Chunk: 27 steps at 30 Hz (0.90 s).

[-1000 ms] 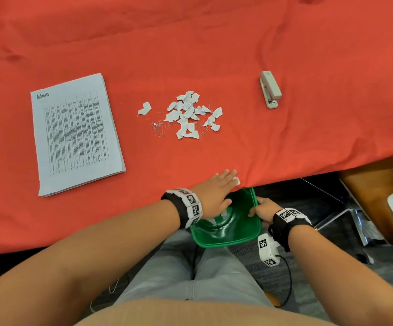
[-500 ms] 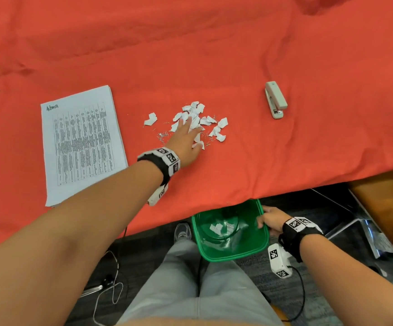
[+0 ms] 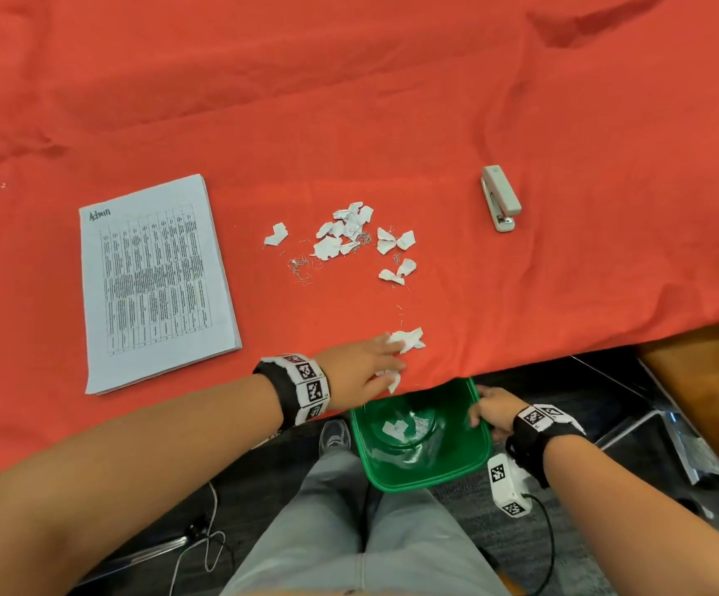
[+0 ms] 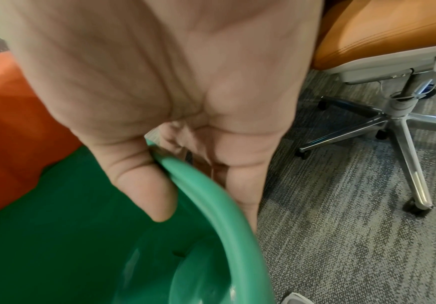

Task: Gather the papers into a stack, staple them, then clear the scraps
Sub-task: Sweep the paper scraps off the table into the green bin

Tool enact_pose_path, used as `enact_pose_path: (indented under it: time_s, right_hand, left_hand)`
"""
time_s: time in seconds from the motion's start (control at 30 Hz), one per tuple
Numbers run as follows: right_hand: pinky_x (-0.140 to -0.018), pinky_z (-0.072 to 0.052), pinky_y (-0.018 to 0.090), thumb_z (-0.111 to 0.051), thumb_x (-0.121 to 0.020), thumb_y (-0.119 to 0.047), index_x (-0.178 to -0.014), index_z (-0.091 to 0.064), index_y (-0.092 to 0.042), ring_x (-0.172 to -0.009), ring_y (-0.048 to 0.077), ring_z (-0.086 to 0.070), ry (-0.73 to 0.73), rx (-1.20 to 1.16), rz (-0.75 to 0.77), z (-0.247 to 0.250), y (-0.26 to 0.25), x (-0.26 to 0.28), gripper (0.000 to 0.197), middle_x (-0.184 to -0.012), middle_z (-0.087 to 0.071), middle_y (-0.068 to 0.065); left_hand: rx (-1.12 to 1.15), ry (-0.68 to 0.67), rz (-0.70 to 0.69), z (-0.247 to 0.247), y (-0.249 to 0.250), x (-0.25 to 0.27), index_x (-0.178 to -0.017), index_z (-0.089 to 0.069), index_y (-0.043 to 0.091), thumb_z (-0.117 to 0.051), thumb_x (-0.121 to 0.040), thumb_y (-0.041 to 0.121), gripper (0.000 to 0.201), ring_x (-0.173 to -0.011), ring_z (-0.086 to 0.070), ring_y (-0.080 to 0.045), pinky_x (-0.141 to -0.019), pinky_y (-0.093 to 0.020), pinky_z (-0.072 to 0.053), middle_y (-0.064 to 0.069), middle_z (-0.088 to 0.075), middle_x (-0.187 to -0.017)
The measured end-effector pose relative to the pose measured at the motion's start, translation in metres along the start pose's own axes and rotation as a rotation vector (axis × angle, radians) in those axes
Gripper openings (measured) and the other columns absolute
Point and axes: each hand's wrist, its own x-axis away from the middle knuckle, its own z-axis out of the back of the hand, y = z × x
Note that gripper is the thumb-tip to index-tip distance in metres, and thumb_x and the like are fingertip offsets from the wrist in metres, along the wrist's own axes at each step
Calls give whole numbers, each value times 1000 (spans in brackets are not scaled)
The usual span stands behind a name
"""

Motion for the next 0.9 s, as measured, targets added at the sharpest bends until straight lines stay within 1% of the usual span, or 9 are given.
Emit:
enact_pose_path:
  time_s: [0.1, 0.13, 0.2, 0.3, 0.4, 0.5, 0.67, 0.83, 0.9]
  right_hand:
    - [-80, -49, 68, -46, -61, 15, -106, -60, -16, -68, 36, -66, 12, -3, 5, -2, -5, 4, 56, -73, -65, 17]
    - [-81, -48, 68, -46, -61, 15, -104, -60, -15, -68, 36, -65, 14, -11, 6, -1, -3, 0, 55, -72, -64, 17]
    - [-80, -48, 70, -48, -52, 12, -107, -61, -12, -69, 38, -66, 13, -19, 20, -1, -2, -3, 62, -71, -65, 18]
    - [-83, -50, 66, -43, -61, 19, -95, -62, -9, -73, 37, -63, 25, -41, 14, -5, -11, 11, 48, -75, -62, 21]
    - [-83, -52, 58, -43, -65, 21, -89, -62, -13, -75, 37, -64, 26, -29, 3, -5, -15, 17, 46, -81, -63, 21]
    - [-82, -50, 68, -48, -51, 12, -99, -62, -11, -78, 42, -67, 1, -21, 23, -1, -6, 4, 56, -84, -66, 23]
    - [-84, -52, 63, -46, -66, 19, -94, -62, -17, -84, 39, -65, 22, 26, 11, 1, -12, 11, 48, -87, -65, 20]
    - [-82, -50, 68, -50, -55, 13, -93, -66, -20, -98, 50, -64, -2, 40, -5, 5, -1, -9, 53, -94, -68, 26]
    - [-84, -52, 64, -49, -60, 15, -89, -64, -20, -96, 49, -65, 7, 47, 2, 3, -8, 2, 48, -89, -67, 24]
  left_hand:
    - [72, 216, 46, 28, -7, -12, -126, -58, 17, -38, -99, 26, 34, -134, -39, -18, -112, -36, -32, -2, -53, -136]
    - [72, 287, 79, 39, -13, -20, -123, -58, 16, -39, -98, 25, 32, -128, -44, -18, -110, -37, -35, -3, -56, -129]
    - [62, 347, 146, 57, -25, -40, -129, -54, 14, -41, -97, 24, 36, -128, -43, -21, -111, -37, -32, -6, -51, -133]
    - [85, 311, 208, 63, -37, -68, -146, -34, 14, -42, -97, 24, 51, -145, -20, -22, -119, -36, -18, -6, -26, -156]
    - [77, 218, 193, 51, -34, -82, -152, -18, 13, -42, -97, 25, 61, -149, -5, -22, -121, -35, -10, -5, -8, -161]
    - [54, 128, 143, 31, -17, -75, -152, -15, 11, -41, -98, 24, 61, -149, 1, -24, -120, -36, -9, -6, -2, -161]
    - [118, 29, 8, -26, 23, -23, -153, -2, 20, -39, -99, 29, 67, -147, 10, -18, -120, -35, -3, 1, 5, -161]
    - [212, -139, -37, -60, 54, 9, -153, -13, 15, -38, -101, 26, 59, -148, 6, -16, -122, -37, -5, -1, -1, -161]
    - [286, -68, -48, -50, 58, 13, -150, -28, 18, -36, -102, 24, 49, -148, -2, -10, -121, -28, -6, 3, -13, -160]
